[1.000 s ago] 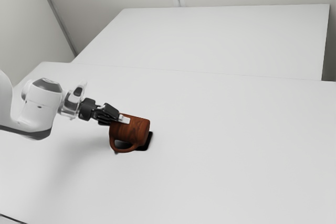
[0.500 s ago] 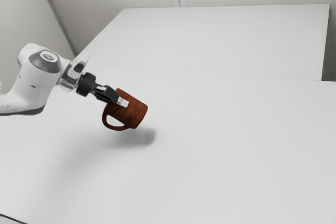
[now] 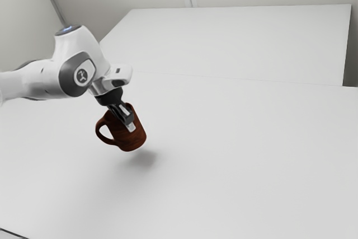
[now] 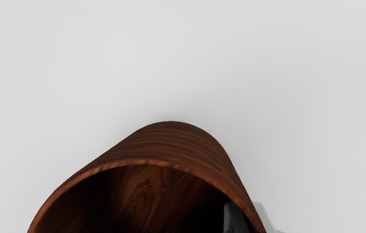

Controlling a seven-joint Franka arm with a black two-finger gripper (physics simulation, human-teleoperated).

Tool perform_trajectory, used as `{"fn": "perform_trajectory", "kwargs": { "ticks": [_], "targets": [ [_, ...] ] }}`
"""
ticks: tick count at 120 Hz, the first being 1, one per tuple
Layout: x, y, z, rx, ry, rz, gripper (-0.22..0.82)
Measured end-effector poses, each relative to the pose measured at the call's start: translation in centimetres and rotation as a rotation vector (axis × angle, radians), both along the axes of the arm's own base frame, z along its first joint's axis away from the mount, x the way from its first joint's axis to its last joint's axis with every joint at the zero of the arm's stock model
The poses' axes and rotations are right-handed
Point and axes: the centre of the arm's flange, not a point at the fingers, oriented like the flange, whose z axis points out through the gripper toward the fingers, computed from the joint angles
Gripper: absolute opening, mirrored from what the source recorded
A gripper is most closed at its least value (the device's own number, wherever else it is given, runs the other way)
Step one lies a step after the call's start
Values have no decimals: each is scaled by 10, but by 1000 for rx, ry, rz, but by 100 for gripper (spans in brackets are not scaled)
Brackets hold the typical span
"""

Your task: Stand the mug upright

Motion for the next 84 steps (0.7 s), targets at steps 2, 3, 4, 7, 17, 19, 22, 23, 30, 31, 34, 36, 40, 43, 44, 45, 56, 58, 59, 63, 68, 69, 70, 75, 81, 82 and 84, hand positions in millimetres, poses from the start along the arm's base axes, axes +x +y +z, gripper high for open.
{"fn": "perform_trajectory", "kwargs": {
  "ticks": [2, 3, 4, 7, 17, 19, 22, 23, 30, 31, 34, 36, 40, 43, 44, 45, 56, 58, 59, 63, 68, 69, 70, 75, 81, 82, 84],
  "targets": [
    [-2, 0, -2, 9, -3, 7, -18],
    [-3, -1, -3, 13, -5, 12, -18],
    [-4, -1, -4, 17, -7, 16, -18],
    [-7, -1, -6, 28, -14, 28, -18],
    [-14, -5, -14, 59, -35, 61, -18],
    [-15, -5, -16, 63, -38, 68, -18],
    [-17, -6, -19, 68, -44, 79, -18],
    [-18, -7, -20, 69, -46, 82, -18],
    [-22, -9, -28, 76, -55, 107, -18],
    [-23, -9, -30, 76, -57, 110, -18],
    [-25, -9, -34, 78, -60, 123, -18],
    [-26, -8, -37, 79, -63, 131, -18],
    [-27, -8, -41, 80, -68, 148, -18],
    [-28, -8, -44, 81, -72, 159, -18],
    [-29, -7, -45, 82, -73, 162, -18],
    [-29, -7, -46, 83, -75, 165, -18],
    [-33, -6, -55, 91, -95, 197, -18],
    [-33, -5, -55, 96, -101, 200, -18],
    [-33, -5, -55, 99, -104, 200, -18],
    [-32, -5, -55, 112, -118, 201, -18],
    [-32, -6, -55, 125, -131, 205, -18],
    [-32, -6, -55, 127, -133, 206, -18],
    [-31, -6, -55, 128, -135, 207, -18],
    [-31, -6, -58, 135, -140, 215, -18],
    [-31, -6, -60, 140, -143, 226, -18],
    [-30, -6, -61, 141, -143, 228, -18],
    [-30, -6, -62, 141, -143, 232, -18]
  ]
}}
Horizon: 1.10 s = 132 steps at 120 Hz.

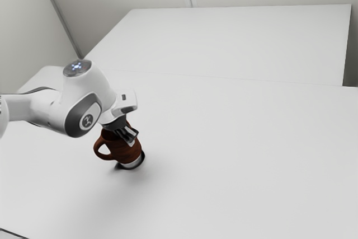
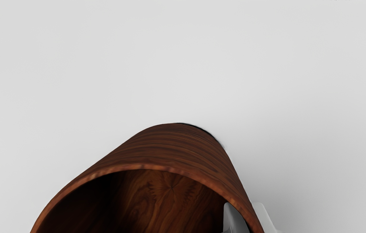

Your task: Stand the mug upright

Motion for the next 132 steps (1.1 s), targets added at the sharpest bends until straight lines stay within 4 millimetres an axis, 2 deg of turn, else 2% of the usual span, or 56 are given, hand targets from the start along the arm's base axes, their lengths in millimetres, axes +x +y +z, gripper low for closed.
{"fn": "perform_trajectory", "kwargs": {
  "ticks": [44, 54, 72, 93, 107, 132],
  "targets": [
    [6, 2, -23, -12, 18, 91, -18],
    [6, 1, -25, -18, 20, 104, -10],
    [7, -1, -20, -25, 8, 116, 13],
    [8, -2, -9, -29, -14, 128, 36],
    [11, -6, 3, -35, -34, 130, 46],
    [30, -10, 50, -42, -40, 146, 55]
  ]
}}
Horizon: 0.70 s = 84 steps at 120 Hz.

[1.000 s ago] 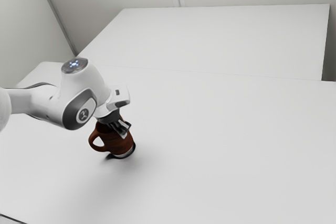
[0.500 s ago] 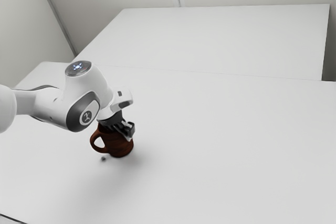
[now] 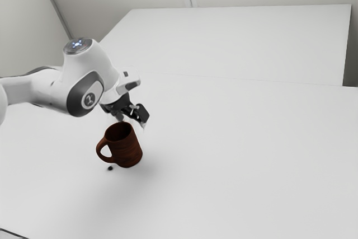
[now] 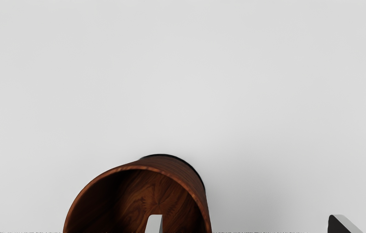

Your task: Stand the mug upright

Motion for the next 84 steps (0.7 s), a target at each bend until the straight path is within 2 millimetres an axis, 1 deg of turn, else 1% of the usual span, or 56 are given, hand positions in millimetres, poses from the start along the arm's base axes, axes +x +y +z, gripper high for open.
{"fn": "perform_trajectory", "kwargs": {
  "ticks": [16, 29, 53, 71, 84],
  "targets": [
    [12, -2, 35, 0, 25, 9, 58],
    [28, -5, 69, -1, 53, 13, 59],
    [52, -8, 118, -4, 123, 19, 60],
    [63, -12, 146, -6, 156, 16, 60],
    [67, -12, 162, -6, 174, 17, 60]
  ]
}}
